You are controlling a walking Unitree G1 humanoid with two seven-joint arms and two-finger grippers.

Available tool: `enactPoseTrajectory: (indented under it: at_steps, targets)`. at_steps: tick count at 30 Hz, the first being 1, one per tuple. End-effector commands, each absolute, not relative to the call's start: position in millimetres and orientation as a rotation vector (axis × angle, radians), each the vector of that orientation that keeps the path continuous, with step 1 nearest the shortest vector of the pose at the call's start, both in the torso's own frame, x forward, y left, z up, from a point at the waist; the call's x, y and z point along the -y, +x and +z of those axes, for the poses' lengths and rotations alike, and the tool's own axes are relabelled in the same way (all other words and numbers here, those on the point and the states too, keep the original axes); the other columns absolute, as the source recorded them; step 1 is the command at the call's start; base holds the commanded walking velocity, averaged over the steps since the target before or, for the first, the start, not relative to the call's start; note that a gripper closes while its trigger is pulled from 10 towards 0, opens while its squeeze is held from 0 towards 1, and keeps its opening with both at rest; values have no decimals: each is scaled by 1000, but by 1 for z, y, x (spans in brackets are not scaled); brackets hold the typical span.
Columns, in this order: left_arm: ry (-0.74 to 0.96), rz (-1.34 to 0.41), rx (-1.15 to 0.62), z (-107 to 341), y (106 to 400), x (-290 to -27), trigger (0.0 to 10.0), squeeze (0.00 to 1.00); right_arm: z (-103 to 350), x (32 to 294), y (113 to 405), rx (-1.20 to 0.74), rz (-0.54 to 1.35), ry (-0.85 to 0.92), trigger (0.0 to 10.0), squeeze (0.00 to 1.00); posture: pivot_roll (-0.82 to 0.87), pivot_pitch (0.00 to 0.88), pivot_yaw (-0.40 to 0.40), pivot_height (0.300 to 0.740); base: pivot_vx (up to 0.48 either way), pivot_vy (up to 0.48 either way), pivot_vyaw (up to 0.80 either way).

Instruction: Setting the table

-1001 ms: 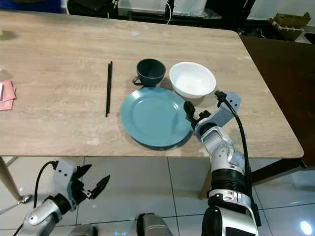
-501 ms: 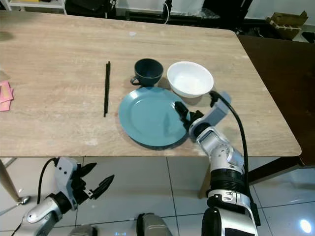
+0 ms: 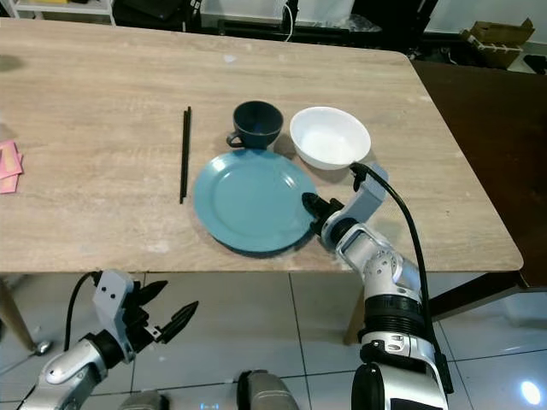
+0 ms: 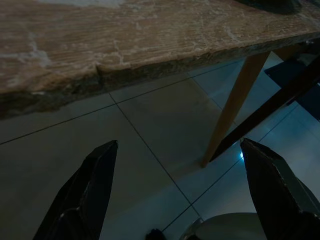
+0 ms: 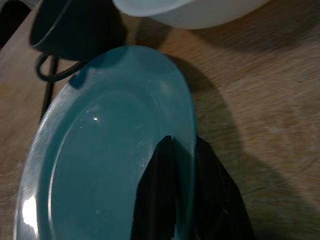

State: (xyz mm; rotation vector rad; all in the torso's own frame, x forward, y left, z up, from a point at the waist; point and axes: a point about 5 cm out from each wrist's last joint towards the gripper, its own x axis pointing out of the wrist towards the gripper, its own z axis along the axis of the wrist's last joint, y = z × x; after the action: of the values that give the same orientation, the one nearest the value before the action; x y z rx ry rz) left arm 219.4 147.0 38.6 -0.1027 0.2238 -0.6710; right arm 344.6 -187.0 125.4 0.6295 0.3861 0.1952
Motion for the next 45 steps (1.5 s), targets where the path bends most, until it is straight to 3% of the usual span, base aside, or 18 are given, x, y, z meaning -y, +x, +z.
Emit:
enactPoseTrajectory:
  at_steps: [1,10,20,23,34,40,45]
  targets:
    - [-106,-670,-245,36,216,-146,10000,0,94,190,330,-536,138,614,0,0,92,91,-35,740,0,0,0]
    - [-109,-679,-253,35,215,-144,10000,0,90,188,324,-576,155,647,0,0,89,87,-32,740,0,0,0]
    - [-108,-668,-258,34,216,-145,10000,0,100,171,318,-560,334,709,0,0,89,96,-35,740,0,0,0]
    - [-109,-664,-258,34,215,-145,10000,0,119,150,309,-497,554,735,0,0,90,97,-37,740,0,0,0]
    - [-100,-682,-260,33,215,-141,10000,0,150,133,295,-352,803,775,0,0,89,98,-36,740,0,0,0]
    - [-91,-674,-264,32,217,-142,10000,0,191,147,298,-41,856,957,0,0,92,98,-34,740,0,0,0]
    - [-83,-667,-272,30,217,-143,10000,0,201,155,292,22,897,1000,0,0,90,97,-33,740,0,0,0]
